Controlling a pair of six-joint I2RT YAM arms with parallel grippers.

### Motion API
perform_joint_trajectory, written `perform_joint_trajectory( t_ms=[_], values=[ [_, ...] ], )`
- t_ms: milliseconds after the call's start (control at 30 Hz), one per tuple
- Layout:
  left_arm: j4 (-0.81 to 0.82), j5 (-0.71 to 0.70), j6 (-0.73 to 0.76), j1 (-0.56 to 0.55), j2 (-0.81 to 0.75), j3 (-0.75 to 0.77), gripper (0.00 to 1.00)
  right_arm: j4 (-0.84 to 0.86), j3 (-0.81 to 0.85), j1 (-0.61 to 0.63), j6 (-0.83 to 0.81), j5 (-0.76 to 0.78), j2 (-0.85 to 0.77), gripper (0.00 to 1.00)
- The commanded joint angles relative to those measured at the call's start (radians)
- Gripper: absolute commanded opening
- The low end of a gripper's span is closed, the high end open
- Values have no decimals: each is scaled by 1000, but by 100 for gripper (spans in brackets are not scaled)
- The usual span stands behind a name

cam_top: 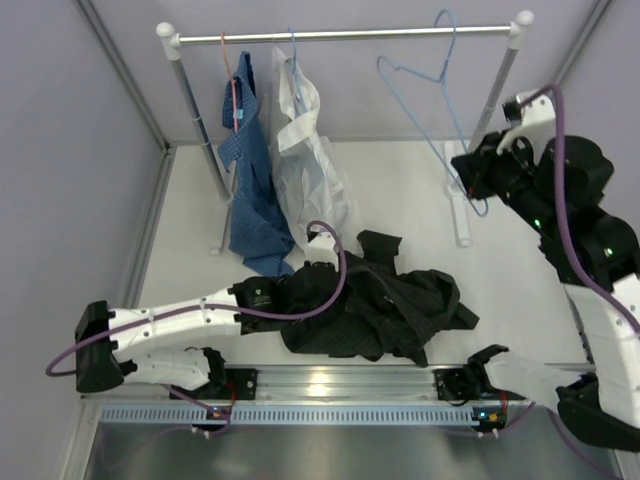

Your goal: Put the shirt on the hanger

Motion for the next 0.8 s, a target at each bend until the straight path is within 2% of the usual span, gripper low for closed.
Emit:
perform_joint_trajectory(
  t_ms=[0,133,233,433,767],
  values=[
    [-9,46,42,64,32,77,0,-290,-10,-15,1,-132,-110,0],
    [-13,94,80,117,83,123,0,-398,-123,-13,21,-294,-315,0],
    [-19,117,106,147,133,161,0,-498,-125,-6,29,-354,-421,0],
    [-23,163,117,186,215,224,0,-595,-216,50,112,-317,-549,0],
    [-65,218,2,264,301,290,0,-671,-309,119,153,-294,-639,0]
  ],
)
